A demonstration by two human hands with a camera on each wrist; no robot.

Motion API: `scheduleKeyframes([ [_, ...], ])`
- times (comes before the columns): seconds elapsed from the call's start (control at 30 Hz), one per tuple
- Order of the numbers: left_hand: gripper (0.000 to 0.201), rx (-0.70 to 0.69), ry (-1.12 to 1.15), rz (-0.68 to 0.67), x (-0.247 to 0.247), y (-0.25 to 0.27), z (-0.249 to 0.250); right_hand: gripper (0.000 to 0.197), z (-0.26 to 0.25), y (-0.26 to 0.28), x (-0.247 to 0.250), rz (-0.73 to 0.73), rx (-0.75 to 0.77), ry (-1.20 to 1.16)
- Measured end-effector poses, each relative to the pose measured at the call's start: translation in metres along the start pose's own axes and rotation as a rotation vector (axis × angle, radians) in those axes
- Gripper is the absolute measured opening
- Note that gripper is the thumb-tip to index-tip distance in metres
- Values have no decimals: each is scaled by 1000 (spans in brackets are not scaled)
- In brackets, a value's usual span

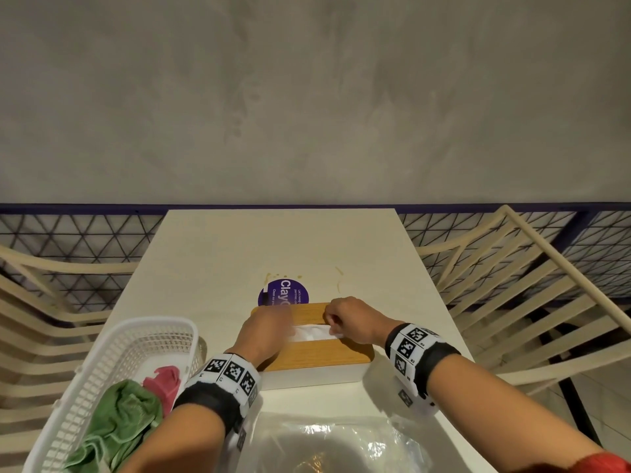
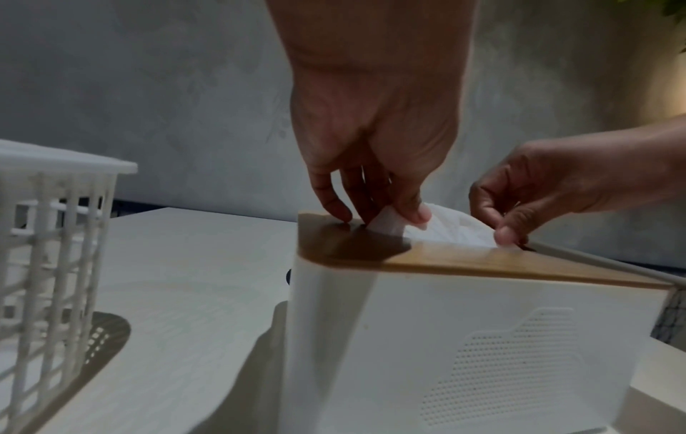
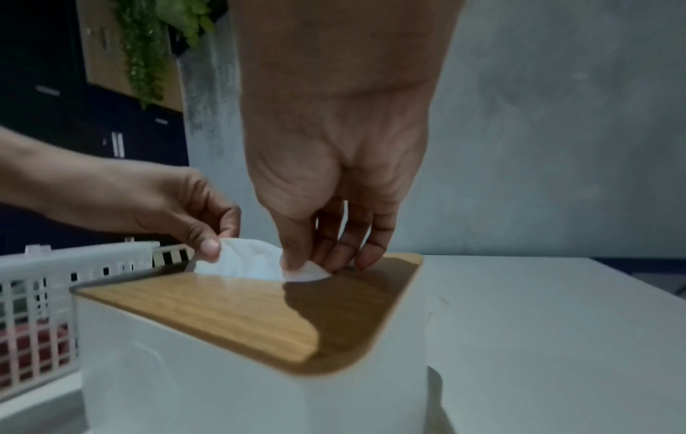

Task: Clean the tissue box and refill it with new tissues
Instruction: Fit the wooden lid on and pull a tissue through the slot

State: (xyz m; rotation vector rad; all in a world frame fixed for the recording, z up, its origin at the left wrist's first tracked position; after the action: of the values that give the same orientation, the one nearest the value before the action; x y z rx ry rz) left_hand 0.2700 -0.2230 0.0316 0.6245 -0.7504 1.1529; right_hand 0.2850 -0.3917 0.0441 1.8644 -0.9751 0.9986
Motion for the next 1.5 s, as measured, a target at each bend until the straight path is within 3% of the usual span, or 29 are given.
scheduleKeyframes([
  [0.13, 20, -36, -19, -14, 1, 1, 4, 14, 0, 1, 7, 22, 19, -76],
  [0.23, 24, -63, 24, -44, 3, 3, 9, 13, -4, 1, 1, -6, 37, 19],
  [0.4, 36, -48, 69, -96, 1, 5, 5, 9, -14, 9, -4, 32, 194, 85],
  [0.53, 9, 0, 14, -177, -7, 8, 6, 16, -16, 13, -10, -20, 229, 86],
  [0.6, 26, 39, 9, -193, -11, 6, 3, 20, -14, 11, -11, -51, 192, 10],
  [0.67, 26, 52, -19, -167, -10, 4, 6, 19, -10, 8, -11, -86, 116, -75],
  [0.77, 10, 43, 23, -54, -4, 3, 10, 16, -4, 2, -6, -52, 27, -120],
  [0.87, 25, 27, 121, 8, -1, 5, 11, 25, -7, -3, -7, -44, -3, -45],
  [0.93, 32, 18, 152, 10, 0, 7, 10, 33, -10, -5, -9, -78, -18, -18],
  [1.1, 31, -20, 163, -9, -1, 8, 8, 4, -23, -3, -6, -52, 36, 1],
  [1.2, 23, -5, 188, -14, 1, 9, 7, 8, -18, -3, -1, 16, 5, -95],
  [1.33, 48, -34, 140, -51, 0, 13, 10, 16, -8, -6, 1, 47, -28, -185],
  [1.4, 37, -65, 39, 18, 2, 14, 12, 8, -9, -5, 2, 35, -38, -233],
  [1.5, 15, -48, 3, 115, 8, 14, 11, 35, -12, -1, -2, -91, -44, -224],
])
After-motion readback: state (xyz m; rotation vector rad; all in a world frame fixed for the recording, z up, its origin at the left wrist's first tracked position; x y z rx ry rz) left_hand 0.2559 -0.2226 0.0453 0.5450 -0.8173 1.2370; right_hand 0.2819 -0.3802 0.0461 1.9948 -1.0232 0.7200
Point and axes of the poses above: each hand's wrist, its own y-axis away from the middle knuckle, its own x-axis out of the back of the hand, z = x × y, the point moved 5 cm from there along -y, towards the middle knuckle, and after that the axes turned 8 degrees about -x, right-handed, at the moved point
